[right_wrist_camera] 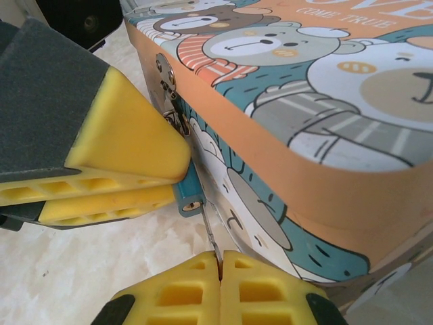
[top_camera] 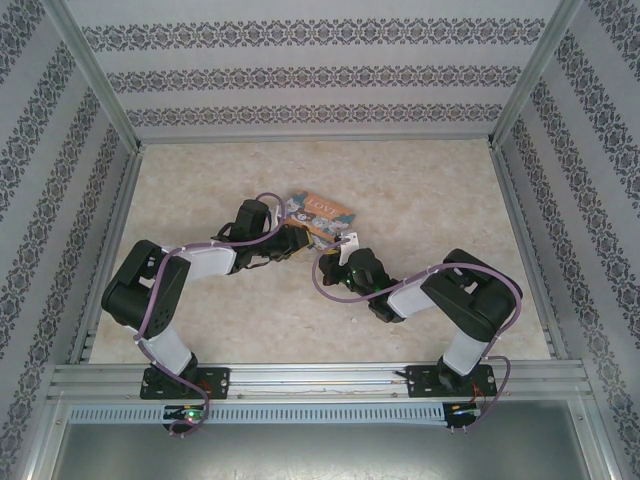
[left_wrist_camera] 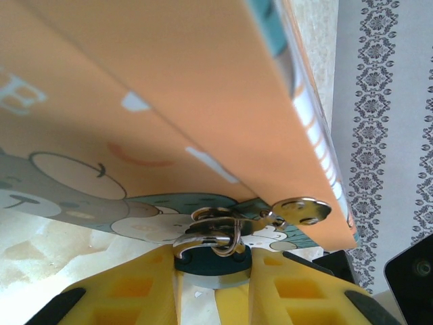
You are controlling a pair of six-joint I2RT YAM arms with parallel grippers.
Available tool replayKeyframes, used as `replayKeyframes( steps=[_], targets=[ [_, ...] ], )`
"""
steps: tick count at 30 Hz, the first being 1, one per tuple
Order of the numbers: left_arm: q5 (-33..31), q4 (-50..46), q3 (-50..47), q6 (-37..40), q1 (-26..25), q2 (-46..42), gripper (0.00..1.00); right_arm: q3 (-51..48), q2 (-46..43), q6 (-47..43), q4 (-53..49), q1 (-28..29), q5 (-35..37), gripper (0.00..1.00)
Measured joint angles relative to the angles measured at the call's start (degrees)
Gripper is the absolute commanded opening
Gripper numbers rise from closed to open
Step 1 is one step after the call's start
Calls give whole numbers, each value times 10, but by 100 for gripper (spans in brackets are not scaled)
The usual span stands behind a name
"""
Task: Unlock a padlock with a key
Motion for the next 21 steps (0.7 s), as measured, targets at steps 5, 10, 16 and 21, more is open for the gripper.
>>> replayKeyframes(
  steps=[5,10,16,21],
  targets=[
    [2,0,5,-2,0,3,27,0,0,0,2,-4,-5,0],
    [3,0,6,-2,0,5,27,0,0,0,1,-7,-15,0],
    [4,0,6,-2,0,6,27,0,0,2,1,-7,-19,0],
    [4,0,6,-2,0,7,27,0,0,2,1,-8,-21,0]
  ],
)
